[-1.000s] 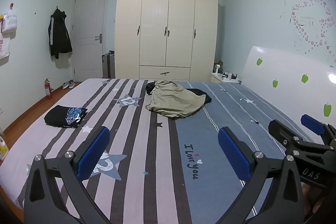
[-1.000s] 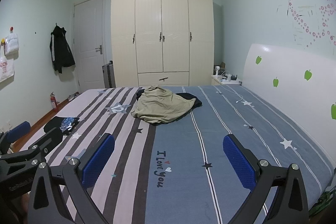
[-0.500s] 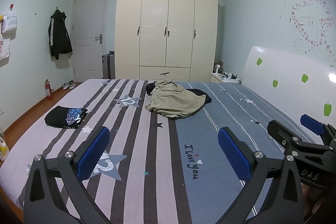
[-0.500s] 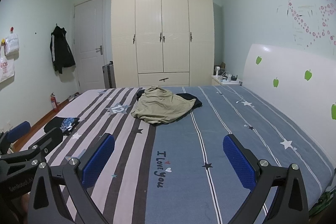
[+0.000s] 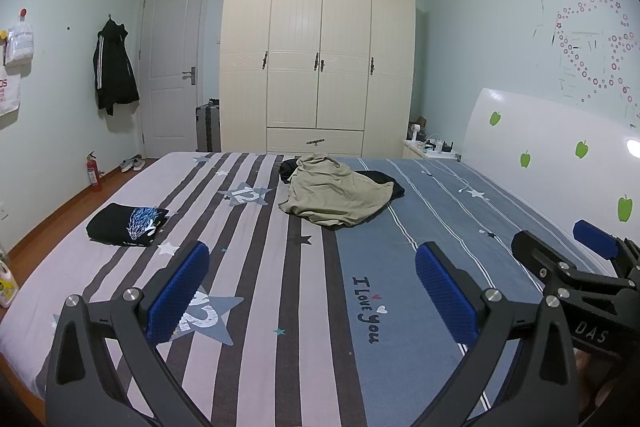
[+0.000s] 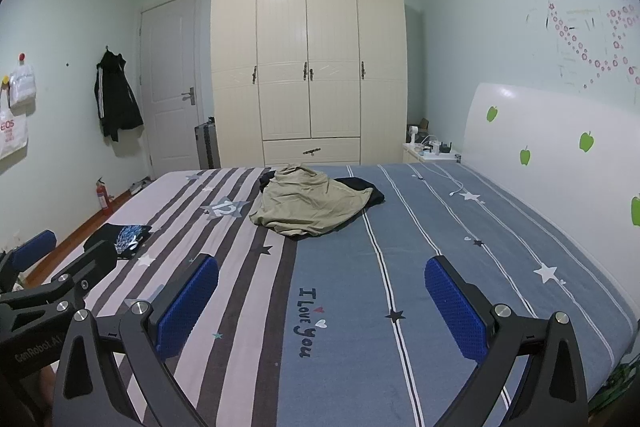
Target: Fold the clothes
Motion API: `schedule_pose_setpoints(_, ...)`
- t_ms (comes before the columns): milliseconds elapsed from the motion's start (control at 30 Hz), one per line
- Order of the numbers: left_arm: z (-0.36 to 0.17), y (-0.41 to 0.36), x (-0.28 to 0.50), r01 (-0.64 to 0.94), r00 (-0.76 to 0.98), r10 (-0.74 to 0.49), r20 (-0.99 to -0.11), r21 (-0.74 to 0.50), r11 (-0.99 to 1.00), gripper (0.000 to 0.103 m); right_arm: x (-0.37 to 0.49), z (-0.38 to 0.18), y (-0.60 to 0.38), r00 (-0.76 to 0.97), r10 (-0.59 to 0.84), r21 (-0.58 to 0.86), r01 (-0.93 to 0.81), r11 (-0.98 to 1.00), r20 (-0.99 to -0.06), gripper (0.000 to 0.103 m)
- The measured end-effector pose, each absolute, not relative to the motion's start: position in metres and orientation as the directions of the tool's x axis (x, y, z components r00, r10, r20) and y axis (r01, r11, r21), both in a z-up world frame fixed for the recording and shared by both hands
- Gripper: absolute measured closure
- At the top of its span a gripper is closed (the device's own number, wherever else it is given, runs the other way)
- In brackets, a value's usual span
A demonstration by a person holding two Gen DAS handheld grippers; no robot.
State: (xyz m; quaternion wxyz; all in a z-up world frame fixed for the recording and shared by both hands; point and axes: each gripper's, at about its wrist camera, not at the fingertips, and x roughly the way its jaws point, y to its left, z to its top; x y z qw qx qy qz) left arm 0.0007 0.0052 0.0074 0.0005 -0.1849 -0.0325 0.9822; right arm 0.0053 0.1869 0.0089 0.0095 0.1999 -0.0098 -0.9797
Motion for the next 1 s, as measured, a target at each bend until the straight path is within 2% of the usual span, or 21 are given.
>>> schedule_pose_setpoints(1000, 0.0123, 0.0076, 0.0035, 0.009, -0.936, 0.011, -0.352, -0.056, -0.998, 0.001, 0.01, 0.0081, 0.1882, -0.923, -0.02, 0.03, 0.009, -0.999, -0.384, 0.001)
